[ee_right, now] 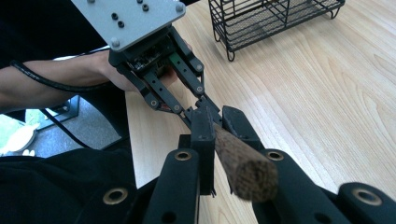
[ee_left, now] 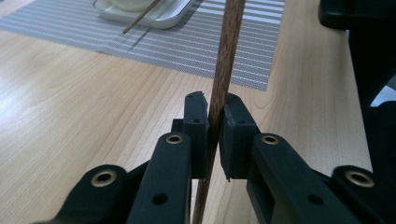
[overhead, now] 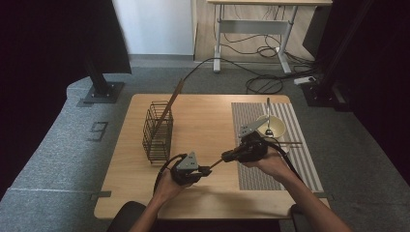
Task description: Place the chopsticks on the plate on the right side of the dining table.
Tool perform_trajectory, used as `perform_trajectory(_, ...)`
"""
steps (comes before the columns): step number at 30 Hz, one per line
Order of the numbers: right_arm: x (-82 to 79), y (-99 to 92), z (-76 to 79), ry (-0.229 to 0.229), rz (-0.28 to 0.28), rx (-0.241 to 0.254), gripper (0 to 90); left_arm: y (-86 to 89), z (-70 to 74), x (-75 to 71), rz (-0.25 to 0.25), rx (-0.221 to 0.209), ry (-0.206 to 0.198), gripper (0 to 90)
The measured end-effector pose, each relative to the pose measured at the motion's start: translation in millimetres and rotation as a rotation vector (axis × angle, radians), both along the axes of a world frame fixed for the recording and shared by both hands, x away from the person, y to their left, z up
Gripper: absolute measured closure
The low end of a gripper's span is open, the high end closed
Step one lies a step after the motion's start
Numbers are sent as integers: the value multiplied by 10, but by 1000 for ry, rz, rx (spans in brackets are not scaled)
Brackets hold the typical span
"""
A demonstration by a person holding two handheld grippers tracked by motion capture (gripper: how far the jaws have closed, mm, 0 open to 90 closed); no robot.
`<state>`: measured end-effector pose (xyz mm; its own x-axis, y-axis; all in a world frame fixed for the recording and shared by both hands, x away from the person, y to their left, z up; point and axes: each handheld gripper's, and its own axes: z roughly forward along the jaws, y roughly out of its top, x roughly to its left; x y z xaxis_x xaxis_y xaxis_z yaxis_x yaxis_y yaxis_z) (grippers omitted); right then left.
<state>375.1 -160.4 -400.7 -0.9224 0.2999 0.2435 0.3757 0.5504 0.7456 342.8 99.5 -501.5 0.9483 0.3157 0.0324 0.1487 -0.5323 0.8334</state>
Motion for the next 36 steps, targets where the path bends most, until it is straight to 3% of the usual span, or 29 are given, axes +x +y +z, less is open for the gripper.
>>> perform_trajectory(4,-1,-3,18,-20,-11,5,780,-15,10,-24,-29,-3,-22,845)
perform_trajectory(9,-29,55,41,-127,-72,-44,501,-25,2,-20,-42,2,-9,849)
perform_trajectory(13,-60,143,43,-226,-145,-95,366,-40,-15,-15,-46,21,4,849)
perform_trajectory(15,-90,196,41,-285,-184,-131,339,-37,-22,-8,-45,23,10,849)
perform_trajectory(20,-123,213,14,-363,-255,-189,306,-8,-26,11,-38,6,28,850)
perform_trajectory(24,-89,122,15,-382,-308,-191,301,7,-26,21,-40,-5,34,850)
perform_trajectory(29,-40,-30,-45,-404,-362,-229,304,20,-30,29,-45,-13,34,850)
perform_trajectory(36,-3,-223,-262,-380,-382,-281,305,14,-13,17,-64,-7,23,850)
